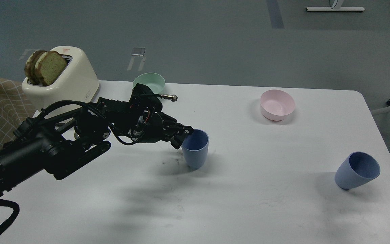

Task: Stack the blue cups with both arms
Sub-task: 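Carry the blue cup toward the table center and set it upright, then open the left gripper and withdraw it from the cup, then move the right gripper to the other blue cup and grasp it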

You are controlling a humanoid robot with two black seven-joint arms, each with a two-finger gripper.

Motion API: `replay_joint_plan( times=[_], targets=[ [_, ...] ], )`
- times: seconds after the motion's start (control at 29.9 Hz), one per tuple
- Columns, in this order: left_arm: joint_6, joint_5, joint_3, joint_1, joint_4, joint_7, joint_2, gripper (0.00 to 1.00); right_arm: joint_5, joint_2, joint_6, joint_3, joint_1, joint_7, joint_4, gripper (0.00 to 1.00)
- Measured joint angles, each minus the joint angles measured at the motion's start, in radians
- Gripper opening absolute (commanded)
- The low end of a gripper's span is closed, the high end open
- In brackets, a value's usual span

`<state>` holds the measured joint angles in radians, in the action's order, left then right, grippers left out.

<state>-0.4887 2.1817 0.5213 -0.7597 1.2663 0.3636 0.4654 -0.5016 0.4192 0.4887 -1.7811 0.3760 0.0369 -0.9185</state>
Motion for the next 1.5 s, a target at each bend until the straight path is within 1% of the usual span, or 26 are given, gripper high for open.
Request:
replay_joint_plan(
  times=[0.03, 0.1, 0.17, 0.3, 0.4, 0.47, 0.5, 0.53, 0.57, 0.63, 0.77, 0.87, 1.04, 1.17, 1.24, 1.37, 1.5],
  targets=[
    [0.000, 0.000, 0.000, 0.000, 0.004, 0.001, 0.003, 0.17, 0.000, 0.000, 0.000, 0.000, -0.002, 0.000, 0.000, 1.00],
    [0.000, 0.000, 0.000, 0.000, 0.009, 0.002, 0.006, 0.19, 0.000, 0.001, 0.000, 0.000, -0.007, 0.000, -0.001, 1.00],
    [0.000, 0.000, 0.001, 0.000, 0.011, 0.003, 0.008, 0.23, 0.000, 0.001, 0.000, -0.001, -0.012, 0.000, -0.009, 1.00],
    [0.000, 0.000, 0.002, 0.001, 0.015, 0.005, 0.011, 0.28, 0.000, 0.001, 0.000, -0.001, -0.049, 0.000, -0.059, 1.00],
    [0.000, 0.000, 0.005, 0.002, 0.024, 0.006, 0.019, 0.37, 0.000, 0.001, 0.000, -0.001, -0.076, 0.000, -0.100, 1.00],
    [0.000, 0.000, 0.012, 0.002, 0.031, 0.006, 0.028, 0.48, -0.001, 0.004, 0.000, -0.001, -0.086, 0.000, -0.111, 1.00],
    [0.000, -0.001, 0.015, 0.002, 0.033, 0.006, 0.031, 0.67, -0.001, 0.008, 0.000, -0.001, -0.090, 0.000, -0.114, 1.00],
    [0.000, -0.010, 0.019, 0.002, 0.035, 0.006, 0.034, 0.89, -0.001, 0.016, 0.000, -0.001, -0.093, 0.000, -0.116, 1.00],
    [0.000, -0.035, 0.030, 0.002, 0.035, 0.006, 0.037, 0.94, -0.002, 0.026, 0.000, -0.001, -0.097, 0.000, -0.119, 1.00],
    [0.000, -0.136, 0.075, -0.001, 0.035, 0.006, 0.049, 0.95, -0.002, 0.053, 0.000, -0.008, -0.110, 0.000, -0.134, 1.00],
    [0.000, -0.428, 0.156, -0.002, 0.026, 0.003, 0.068, 0.96, -0.002, 0.134, 0.000, -0.064, -0.169, 0.011, -0.188, 1.00],
    [0.005, -0.653, 0.222, -0.001, 0.005, 0.005, 0.074, 0.97, -0.005, 0.218, 0.000, -0.076, -0.214, 0.012, -0.217, 1.00],
    [0.058, -0.962, 0.359, 0.012, -0.011, 0.000, 0.068, 0.97, -0.033, 0.348, 0.000, -0.077, -0.280, 0.012, -0.285, 1.00],
    [0.093, -1.110, 0.425, 0.022, -0.037, 0.000, 0.068, 0.97, -0.109, 0.439, 0.000, -0.076, -0.299, 0.012, -0.326, 1.00],
    [0.112, -1.166, 0.451, 0.045, -0.056, 0.002, 0.066, 0.97, -0.180, 0.460, 0.000, -0.076, -0.302, 0.012, -0.331, 1.00],
    [0.149, -1.327, 0.527, 0.123, -0.086, 0.002, 0.060, 0.97, -0.395, 0.470, 0.000, -0.072, -0.320, 0.012, -0.361, 1.00],
    [0.177, -1.445, 0.590, 0.172, -0.102, 0.001, 0.045, 0.97, -0.663, 0.466, 0.000, -0.070, -0.380, 0.013, -0.454, 1.00]
  ],
)
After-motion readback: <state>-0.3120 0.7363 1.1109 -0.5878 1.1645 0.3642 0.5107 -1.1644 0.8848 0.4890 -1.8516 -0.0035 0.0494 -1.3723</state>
